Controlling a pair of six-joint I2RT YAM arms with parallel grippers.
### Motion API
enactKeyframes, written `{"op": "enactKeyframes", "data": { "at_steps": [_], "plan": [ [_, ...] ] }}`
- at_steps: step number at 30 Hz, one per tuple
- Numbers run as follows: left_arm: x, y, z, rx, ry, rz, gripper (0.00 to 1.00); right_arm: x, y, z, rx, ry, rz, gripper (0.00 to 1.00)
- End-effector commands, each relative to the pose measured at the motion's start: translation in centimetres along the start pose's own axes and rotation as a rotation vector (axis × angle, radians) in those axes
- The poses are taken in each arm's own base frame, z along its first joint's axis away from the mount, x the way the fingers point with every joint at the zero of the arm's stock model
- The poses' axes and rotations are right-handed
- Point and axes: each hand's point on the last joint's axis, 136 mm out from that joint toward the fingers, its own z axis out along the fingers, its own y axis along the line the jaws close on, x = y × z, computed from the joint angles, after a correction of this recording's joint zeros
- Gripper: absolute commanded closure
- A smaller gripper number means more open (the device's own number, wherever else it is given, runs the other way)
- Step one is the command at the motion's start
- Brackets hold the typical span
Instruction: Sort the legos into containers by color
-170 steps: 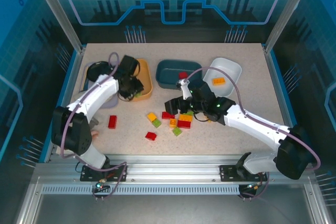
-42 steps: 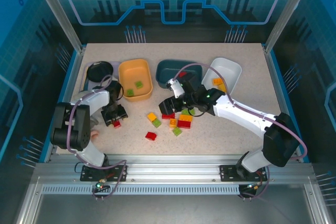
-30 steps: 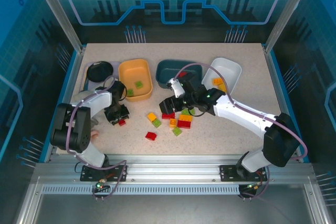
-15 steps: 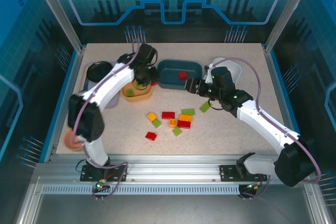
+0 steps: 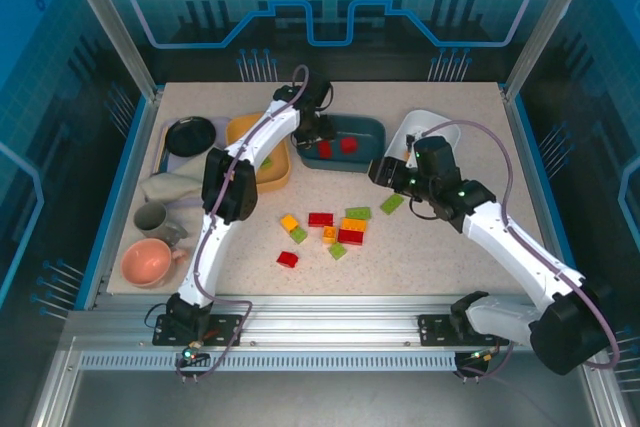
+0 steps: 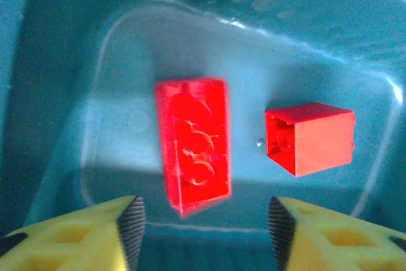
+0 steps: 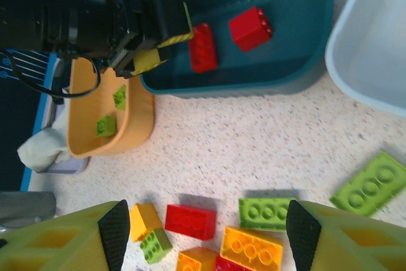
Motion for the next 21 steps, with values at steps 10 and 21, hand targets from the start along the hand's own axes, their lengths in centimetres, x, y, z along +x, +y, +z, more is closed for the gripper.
{"op": "enactKeyframes", "data": {
  "at_steps": [10,21],
  "plan": [
    [-0.2,-3.5,-13.1,0.185,-0.133,0.034,0.24,2.5,-5.1,-3.3,0.252,0.073,-0.071,0.31],
    [12.8,7.7,-17.4,0.105,-0.078,-0.126,0.23,7.0,1.2,-1.2,0.123,0.222,-0.473,0.31]
  ]
}}
